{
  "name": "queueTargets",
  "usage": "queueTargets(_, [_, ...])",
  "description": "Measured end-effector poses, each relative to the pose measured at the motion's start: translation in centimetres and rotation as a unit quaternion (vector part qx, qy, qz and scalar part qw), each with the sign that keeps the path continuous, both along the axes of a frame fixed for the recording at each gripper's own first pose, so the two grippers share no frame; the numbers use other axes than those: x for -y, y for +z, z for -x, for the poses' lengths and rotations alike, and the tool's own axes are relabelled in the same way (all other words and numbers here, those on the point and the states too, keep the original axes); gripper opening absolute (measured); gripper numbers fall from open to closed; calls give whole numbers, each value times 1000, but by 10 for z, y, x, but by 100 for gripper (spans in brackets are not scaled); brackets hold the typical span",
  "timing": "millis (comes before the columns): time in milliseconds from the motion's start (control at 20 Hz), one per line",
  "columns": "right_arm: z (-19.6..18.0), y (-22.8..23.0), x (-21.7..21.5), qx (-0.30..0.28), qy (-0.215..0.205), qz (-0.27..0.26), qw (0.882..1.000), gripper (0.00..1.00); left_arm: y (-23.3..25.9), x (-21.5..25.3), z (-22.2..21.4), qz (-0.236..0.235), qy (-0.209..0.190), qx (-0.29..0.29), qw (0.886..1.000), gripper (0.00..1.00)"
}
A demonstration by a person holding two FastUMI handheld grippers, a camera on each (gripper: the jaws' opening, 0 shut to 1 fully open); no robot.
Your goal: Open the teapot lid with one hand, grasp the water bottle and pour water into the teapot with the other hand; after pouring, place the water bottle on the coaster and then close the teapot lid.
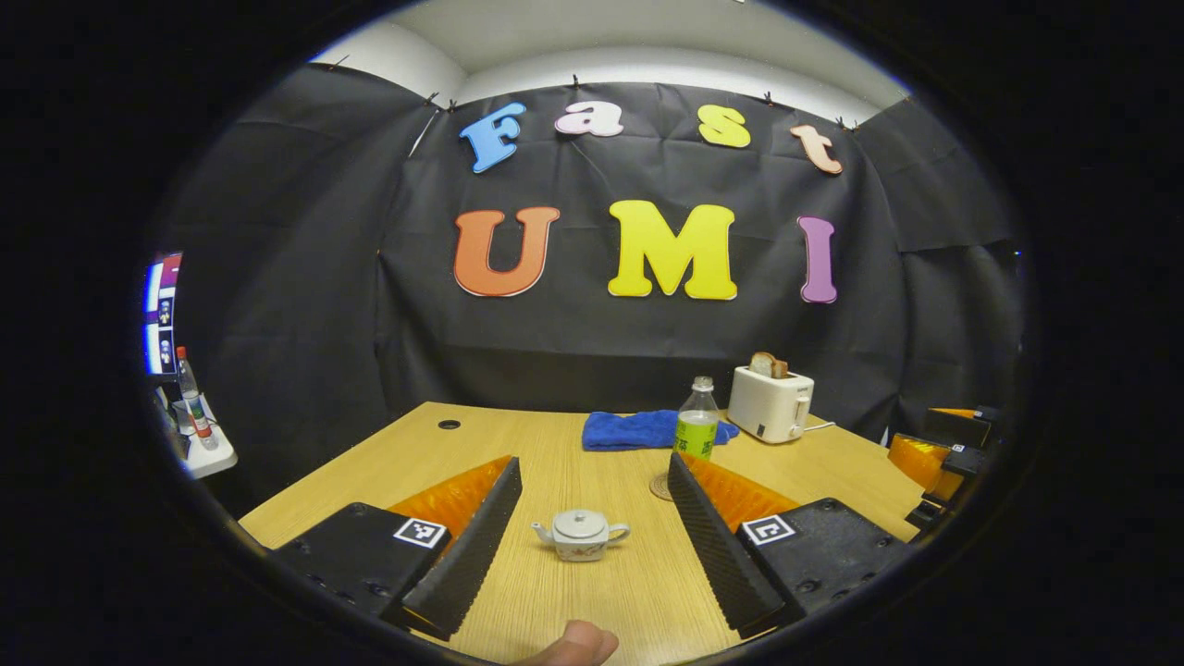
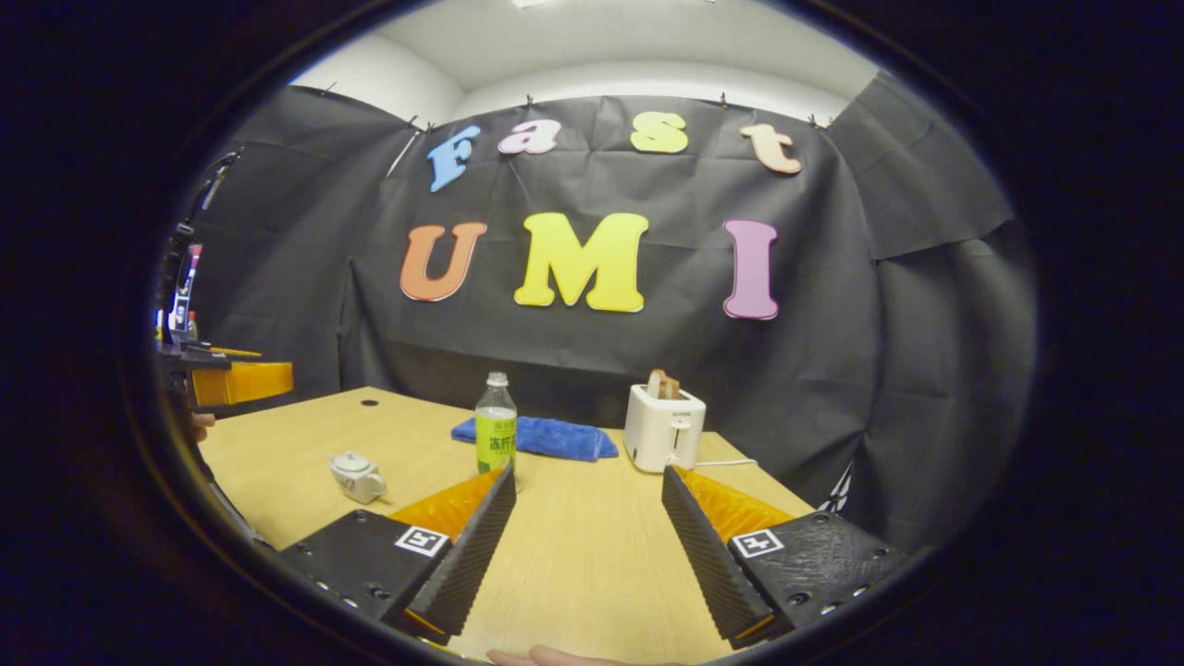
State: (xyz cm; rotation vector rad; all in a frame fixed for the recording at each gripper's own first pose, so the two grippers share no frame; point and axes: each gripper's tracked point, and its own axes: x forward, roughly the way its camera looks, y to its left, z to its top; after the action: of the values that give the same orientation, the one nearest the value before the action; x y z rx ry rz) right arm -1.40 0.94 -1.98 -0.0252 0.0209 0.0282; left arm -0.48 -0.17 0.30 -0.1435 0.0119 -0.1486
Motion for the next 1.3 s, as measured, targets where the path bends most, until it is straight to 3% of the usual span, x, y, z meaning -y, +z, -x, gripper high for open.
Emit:
queueTargets(200, [13,8,-3,14,-7,12,1000,95,-8,-4,15,-28,3,-23,999,100])
queueTargets(300, [19,6,6,12,-27,13,999,96,-9,3,18,-26,-10,-27,999,100])
queueTargets(600, [11,-6,22,-5,-35,-16,999,95,-6,7,14,-12,4,-14,1000,100])
queueTargets(850, [9,-7,16,-3,-16,-21,1000,97,-2,4,12,-25,23,3,999,100])
queueTargets(1300, [11,-2,13,15,-19,-12,1000,95,-9,6,7,-25,29,-1,999,100])
